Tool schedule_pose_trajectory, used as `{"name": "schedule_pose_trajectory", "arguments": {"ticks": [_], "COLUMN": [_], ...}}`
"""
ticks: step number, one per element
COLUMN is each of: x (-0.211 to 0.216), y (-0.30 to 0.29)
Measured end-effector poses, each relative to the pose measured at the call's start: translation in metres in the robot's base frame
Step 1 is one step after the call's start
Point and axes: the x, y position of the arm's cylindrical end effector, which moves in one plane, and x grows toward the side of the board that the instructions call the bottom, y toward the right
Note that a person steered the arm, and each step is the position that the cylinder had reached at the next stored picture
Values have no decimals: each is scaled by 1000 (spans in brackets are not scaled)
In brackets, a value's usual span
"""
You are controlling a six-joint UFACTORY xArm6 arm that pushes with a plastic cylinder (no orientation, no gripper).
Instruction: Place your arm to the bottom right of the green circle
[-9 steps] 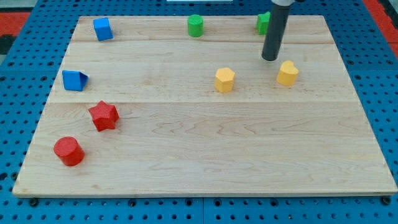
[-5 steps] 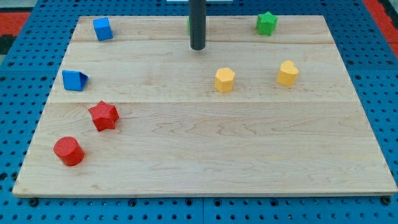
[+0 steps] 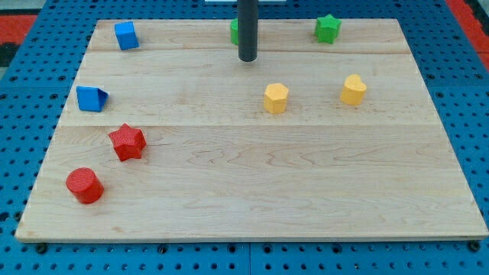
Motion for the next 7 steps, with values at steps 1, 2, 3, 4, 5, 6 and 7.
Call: {"name": "schedule_pose_trajectory", "arguments": {"ticks": [1,2,3,4,5,6,7], "x": [0,1,1,1,1,2,6], "y": [0,20,22,22,2,-55,-158]}}
